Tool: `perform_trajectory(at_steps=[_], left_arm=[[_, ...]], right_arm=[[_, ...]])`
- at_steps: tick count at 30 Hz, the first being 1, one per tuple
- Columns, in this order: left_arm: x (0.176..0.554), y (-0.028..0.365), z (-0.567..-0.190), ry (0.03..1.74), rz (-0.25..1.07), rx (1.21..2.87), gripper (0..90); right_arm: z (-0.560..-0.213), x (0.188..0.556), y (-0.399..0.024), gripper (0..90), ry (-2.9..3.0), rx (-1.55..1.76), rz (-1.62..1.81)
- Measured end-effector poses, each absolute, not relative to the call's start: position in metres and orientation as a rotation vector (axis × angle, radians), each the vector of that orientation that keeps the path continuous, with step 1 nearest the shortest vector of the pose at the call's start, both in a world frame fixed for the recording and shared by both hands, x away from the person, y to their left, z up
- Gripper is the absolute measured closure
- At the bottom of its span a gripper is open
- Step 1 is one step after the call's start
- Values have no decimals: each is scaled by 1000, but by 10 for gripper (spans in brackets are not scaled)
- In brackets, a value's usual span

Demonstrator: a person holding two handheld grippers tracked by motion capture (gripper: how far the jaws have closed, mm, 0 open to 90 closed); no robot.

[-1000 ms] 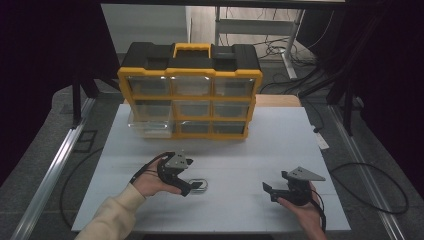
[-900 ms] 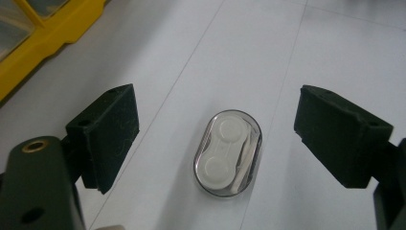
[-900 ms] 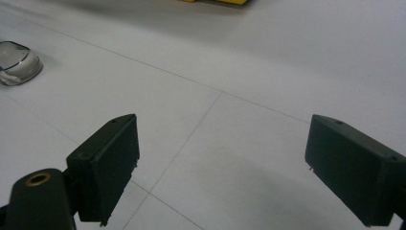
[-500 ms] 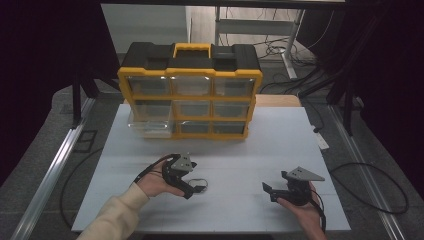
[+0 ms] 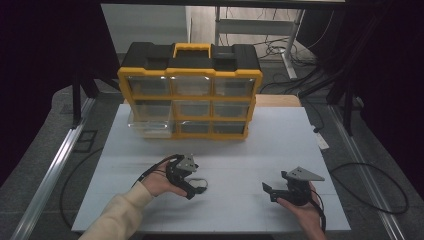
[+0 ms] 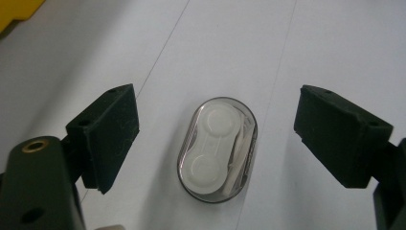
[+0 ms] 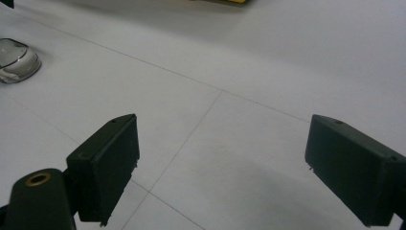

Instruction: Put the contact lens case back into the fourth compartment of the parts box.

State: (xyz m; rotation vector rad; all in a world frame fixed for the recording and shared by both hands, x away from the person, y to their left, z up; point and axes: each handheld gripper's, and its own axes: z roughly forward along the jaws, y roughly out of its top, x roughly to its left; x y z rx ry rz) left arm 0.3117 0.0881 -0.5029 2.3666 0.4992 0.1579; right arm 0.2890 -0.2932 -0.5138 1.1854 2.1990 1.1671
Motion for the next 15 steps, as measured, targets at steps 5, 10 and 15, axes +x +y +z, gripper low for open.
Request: perform_trajectory(at_steps=[5,10,15], left_arm=[[315,87,-507,504,152,2391,155],[316,85,-511,501,143,2414,155],[315,82,-514,486,136,2436,155]], right_arm=[[-514,289,-293,121,2200,1185,1167],[-514,289,-293,121,2200,1186,1165],[-514,289,-293,121,2199,1185,1165]])
